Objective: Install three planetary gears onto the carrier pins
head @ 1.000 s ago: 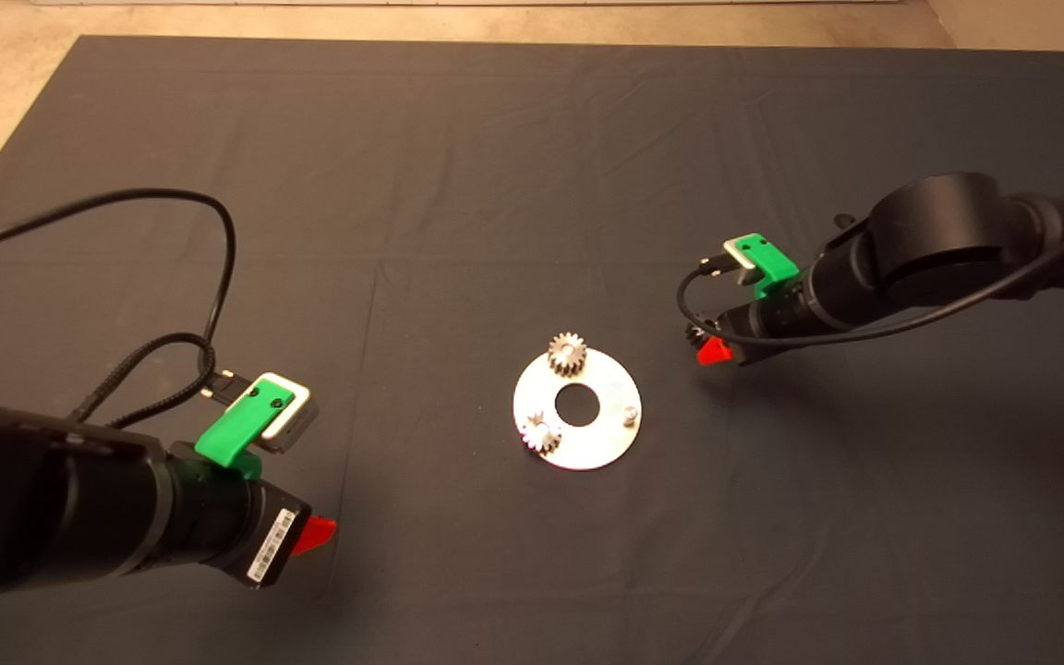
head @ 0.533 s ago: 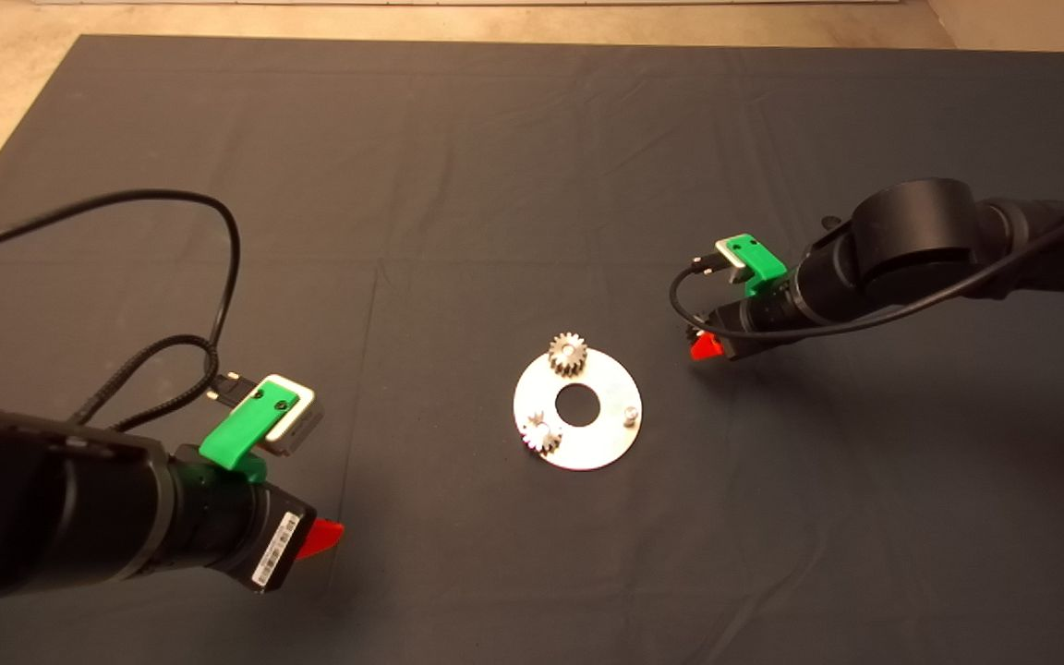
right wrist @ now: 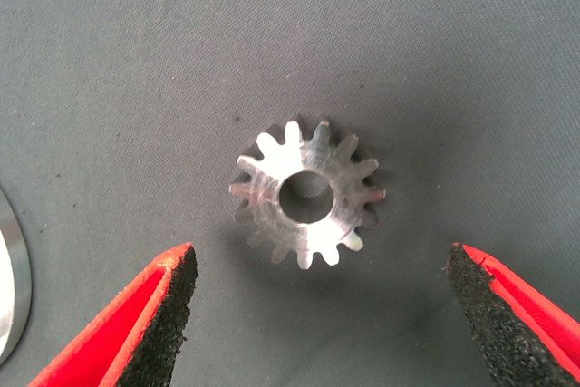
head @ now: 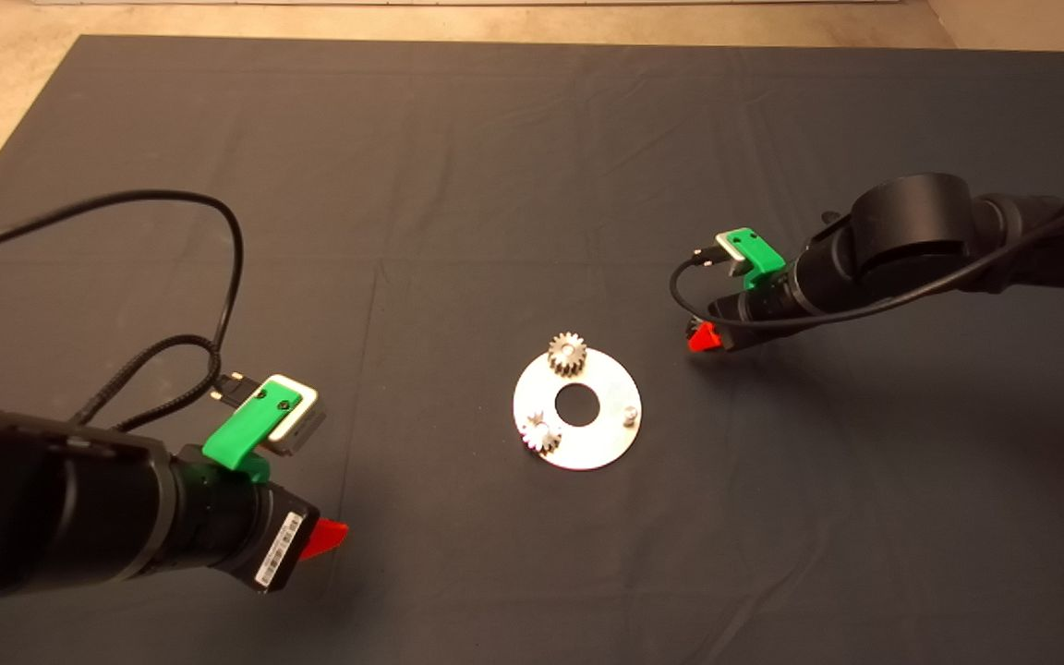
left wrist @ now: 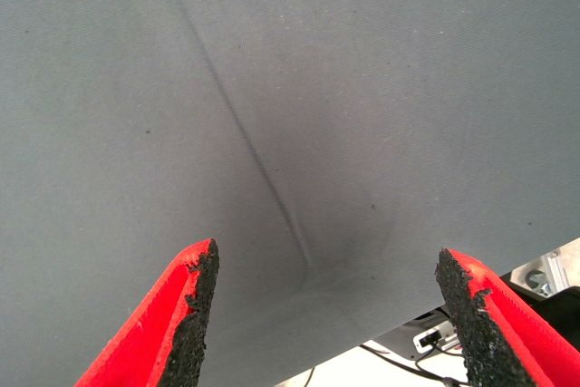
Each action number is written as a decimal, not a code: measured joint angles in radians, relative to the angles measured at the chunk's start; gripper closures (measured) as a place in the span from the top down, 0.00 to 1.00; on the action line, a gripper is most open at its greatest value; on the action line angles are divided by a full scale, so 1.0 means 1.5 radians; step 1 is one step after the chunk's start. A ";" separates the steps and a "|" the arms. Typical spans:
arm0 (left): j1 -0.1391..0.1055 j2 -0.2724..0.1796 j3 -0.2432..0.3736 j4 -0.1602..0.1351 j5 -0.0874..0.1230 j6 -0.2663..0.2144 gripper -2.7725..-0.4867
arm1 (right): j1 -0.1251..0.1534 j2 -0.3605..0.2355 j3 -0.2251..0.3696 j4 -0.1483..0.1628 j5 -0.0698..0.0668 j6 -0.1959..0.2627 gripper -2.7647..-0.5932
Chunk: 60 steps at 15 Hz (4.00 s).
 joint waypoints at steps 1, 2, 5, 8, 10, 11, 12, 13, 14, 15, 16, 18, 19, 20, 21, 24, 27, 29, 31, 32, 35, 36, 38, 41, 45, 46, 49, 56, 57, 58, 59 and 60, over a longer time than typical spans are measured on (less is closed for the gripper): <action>0.000 0.000 0.000 0.000 -0.008 0.000 0.51 | 0.000 0.000 0.000 -0.001 0.000 0.000 0.67; 0.000 0.000 0.000 0.000 -0.013 0.000 0.51 | 0.000 0.000 0.000 -0.003 0.000 0.000 0.67; 0.000 -0.002 0.000 0.000 -0.013 0.000 0.51 | -0.003 0.000 -0.006 -0.010 0.001 0.000 0.67; 0.000 -0.002 0.000 0.000 -0.013 0.001 0.51 | -0.023 0.000 -0.008 -0.017 0.010 0.000 0.67; 0.000 -0.002 0.000 0.000 -0.013 0.001 0.51 | -0.031 0.000 -0.008 -0.019 0.037 0.000 0.67; 0.000 -0.002 0.000 0.000 -0.013 0.001 0.51 | -0.033 0.000 -0.008 -0.020 0.046 0.000 0.67; 0.000 -0.002 0.000 0.000 -0.013 0.001 0.51 | -0.033 0.000 -0.008 -0.020 0.048 0.000 0.67; 0.000 -0.002 0.000 0.000 -0.013 0.001 0.51 | -0.033 0.000 -0.012 -0.020 0.049 0.000 0.67; 0.000 -0.002 0.000 0.000 -0.013 0.001 0.51 | -0.033 0.001 -0.015 -0.022 0.049 0.000 0.67; 0.000 -0.002 0.000 0.000 -0.013 0.001 0.51 | -0.033 0.002 -0.017 -0.025 0.049 0.000 0.67; 0.000 -0.002 0.000 0.000 -0.014 0.001 0.51 | -0.033 0.005 -0.017 -0.025 0.049 0.000 0.67; 0.000 -0.002 0.000 0.000 -0.023 0.001 0.51 | -0.033 0.008 -0.017 -0.025 0.051 0.000 0.67; 0.000 -0.002 0.000 0.000 -0.024 0.001 0.51 | -0.033 0.008 -0.017 -0.025 0.051 0.000 0.67; 0.000 -0.002 0.000 0.000 -0.025 0.001 0.51 | -0.033 0.008 -0.017 -0.025 0.051 0.000 0.67; 0.000 -0.002 0.000 0.000 -0.027 0.001 0.51 | -0.033 0.008 -0.017 -0.025 0.051 0.000 0.67; 0.000 -0.004 0.000 0.000 -0.032 0.001 0.51 | -0.033 0.015 -0.017 -0.026 0.050 0.000 0.67; 0.000 -0.007 0.000 0.000 -0.034 0.001 0.51 | -0.033 0.018 -0.017 -0.026 0.050 -0.014 0.67; 0.000 -0.010 0.000 0.000 -0.034 0.001 0.51 | -0.033 0.018 -0.017 -0.028 0.050 -0.021 0.67; 0.000 -0.010 0.000 0.000 -0.035 0.001 0.51 | -0.032 0.018 -0.017 -0.030 0.050 -0.023 0.67; 0.000 -0.010 0.000 0.000 -0.037 0.001 0.51 | -0.031 0.018 -0.017 -0.035 0.050 -0.025 0.67; 0.000 -0.010 0.000 0.000 -0.037 0.001 0.51 | -0.026 0.018 -0.018 -0.056 0.050 -0.032 0.67; 0.000 -0.011 0.000 0.000 -0.038 0.001 0.51 | -0.023 0.018 -0.018 -0.062 0.050 -0.033 0.67; 0.000 -0.012 0.000 0.000 -0.038 0.001 0.51 | -0.017 0.019 -0.019 -0.075 0.050 -0.032 0.67; 0.000 -0.017 0.000 0.000 -0.041 0.001 0.51 | -0.017 0.020 -0.019 -0.080 0.050 -0.032 0.67; 0.000 -0.023 0.000 0.000 -0.055 0.001 0.51 | -0.017 0.019 -0.019 -0.081 0.049 -0.032 0.64; 0.000 -0.029 0.000 0.000 -0.058 0.001 0.51 | -0.017 0.018 -0.019 -0.081 0.046 -0.033 0.62; 0.000 -0.046 0.000 0.000 -0.072 0.002 0.51 | -0.017 0.018 -0.019 -0.081 0.043 -0.033 0.58; 0.000 -0.052 0.000 0.000 -0.078 0.002 0.51 | -0.017 0.017 -0.019 -0.081 0.038 -0.046 0.52; 0.000 -0.052 0.000 0.000 -0.081 0.002 0.51 | -0.017 0.017 -0.019 -0.081 0.038 -0.060 0.52; 0.000 -0.052 0.000 0.000 -0.084 0.002 0.51 | -0.017 0.016 -0.019 -0.081 0.035 -0.063 0.49; 0.000 -0.052 0.000 0.000 -0.085 0.002 0.51 | -0.017 0.016 -0.019 -0.081 0.029 -0.063 0.45; 0.000 -0.052 0.000 0.000 -0.086 0.002 0.51 | -0.017 0.017 -0.019 -0.081 0.024 -0.063 0.45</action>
